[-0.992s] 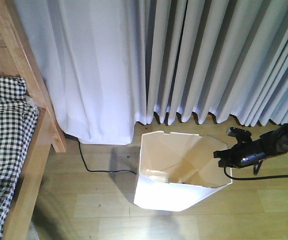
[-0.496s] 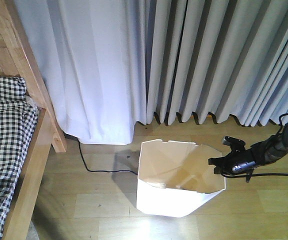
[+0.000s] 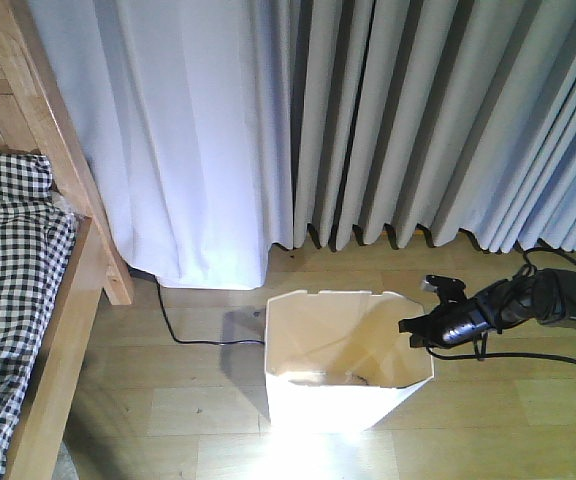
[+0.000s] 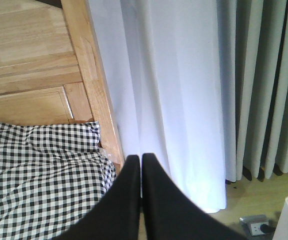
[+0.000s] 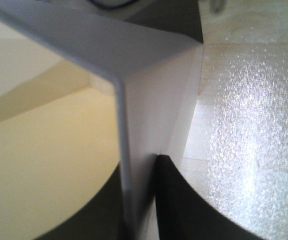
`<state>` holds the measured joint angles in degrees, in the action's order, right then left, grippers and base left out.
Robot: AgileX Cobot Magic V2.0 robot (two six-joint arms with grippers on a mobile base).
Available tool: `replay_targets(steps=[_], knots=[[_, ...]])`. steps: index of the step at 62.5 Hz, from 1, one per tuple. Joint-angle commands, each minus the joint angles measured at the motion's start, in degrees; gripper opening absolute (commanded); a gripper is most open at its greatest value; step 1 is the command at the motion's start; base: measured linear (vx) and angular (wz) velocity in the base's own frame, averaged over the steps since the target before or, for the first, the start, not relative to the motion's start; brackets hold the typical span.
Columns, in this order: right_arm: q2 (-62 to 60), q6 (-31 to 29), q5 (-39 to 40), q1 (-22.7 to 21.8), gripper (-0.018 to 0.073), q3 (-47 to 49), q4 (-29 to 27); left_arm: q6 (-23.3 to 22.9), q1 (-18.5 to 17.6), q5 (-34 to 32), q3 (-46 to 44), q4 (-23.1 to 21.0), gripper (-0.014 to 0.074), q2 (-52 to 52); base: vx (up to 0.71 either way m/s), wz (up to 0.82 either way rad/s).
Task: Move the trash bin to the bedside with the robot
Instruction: 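Lower the bin to the floor beside the bed with the right gripper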
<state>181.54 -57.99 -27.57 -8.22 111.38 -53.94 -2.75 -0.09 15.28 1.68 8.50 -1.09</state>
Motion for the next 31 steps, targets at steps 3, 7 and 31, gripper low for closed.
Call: replay_targets(steps=[3,7,31], knots=[[-4.6,2.5,-5.8,0.6,0.0118,2.2,-1.0,-0.5,-0.4,-4.2,1.7,0.0,-0.0006,-0.6,0.0,0.0],[-4.6,2.8,-5.8,0.5,0.0156,2.4,-1.0,-0.5,-0.4,-4.2,1.7,0.0,-0.0006,-0.6,0.0,0.0],[-5.0,3.2,-4.7,0.3,0.0394,2.4,-1.6,-0.5,-0.4,-4.2,1.7,0.0,-0.0006,-0.6,0.0,0.0]])
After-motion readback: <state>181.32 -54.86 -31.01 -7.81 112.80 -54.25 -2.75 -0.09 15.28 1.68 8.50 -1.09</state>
